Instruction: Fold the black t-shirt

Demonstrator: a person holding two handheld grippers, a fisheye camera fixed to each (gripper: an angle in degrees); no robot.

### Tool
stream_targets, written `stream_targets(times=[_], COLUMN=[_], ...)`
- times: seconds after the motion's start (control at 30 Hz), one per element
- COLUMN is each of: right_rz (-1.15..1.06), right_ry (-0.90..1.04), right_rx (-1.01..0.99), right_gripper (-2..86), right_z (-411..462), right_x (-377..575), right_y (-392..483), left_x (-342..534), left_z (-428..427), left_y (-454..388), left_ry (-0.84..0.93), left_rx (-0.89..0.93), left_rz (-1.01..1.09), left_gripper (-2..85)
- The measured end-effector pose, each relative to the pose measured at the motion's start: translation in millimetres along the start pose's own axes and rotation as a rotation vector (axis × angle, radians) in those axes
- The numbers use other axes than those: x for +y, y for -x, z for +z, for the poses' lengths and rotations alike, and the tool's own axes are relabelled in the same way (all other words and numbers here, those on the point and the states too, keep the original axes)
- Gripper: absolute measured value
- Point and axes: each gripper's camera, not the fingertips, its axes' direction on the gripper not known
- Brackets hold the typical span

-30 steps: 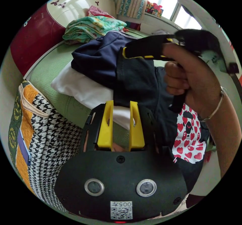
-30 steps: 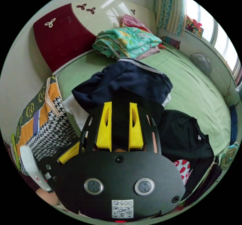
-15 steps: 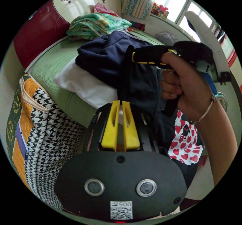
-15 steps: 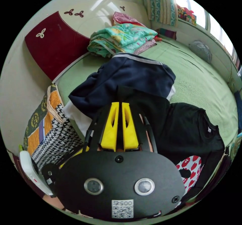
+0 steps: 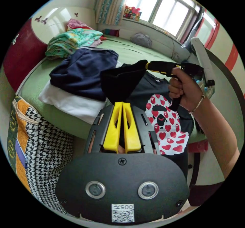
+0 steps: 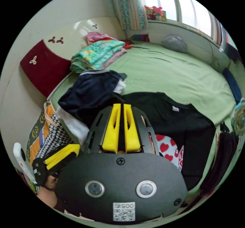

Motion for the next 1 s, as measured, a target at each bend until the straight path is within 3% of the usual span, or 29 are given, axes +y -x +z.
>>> stream_targets(times=[0.2, 0.47, 0.67, 0.8, 0.87, 1.0], right_rz=[0.102, 0.127, -0.131, -0.364, -0.457, -0.587], right_ry=[0.131, 0.136, 0.041, 0.068, 0.098, 0.164], right_rx=[0.153, 0.115, 0.127, 0.179, 0.195, 0.234], right_gripper=[4.8, 6.1, 8.6, 9.8, 9.8, 6.5], right_z=[18, 16, 20, 36, 44, 65], right_x=[48, 64, 49, 40, 38, 35], right_y=[-76, -115, -85, -55, -46, -40], left_x=[21, 17, -1, -13, -21, -24], left_z=[33, 66, 97, 122, 149, 174], left_y=[-37, -75, -101, -112, -116, -116], left_ry=[0.085, 0.089, 0.069, 0.074, 0.176, 0.219], left_rx=[0.004, -0.001, -0.034, -0.066, -0.095, -0.164], left_rz=[0.054, 0.117, 0.136, 0.123, 0.135, 0.143], left_gripper=[1.3, 7.2, 12.4, 13.1, 12.9, 10.8])
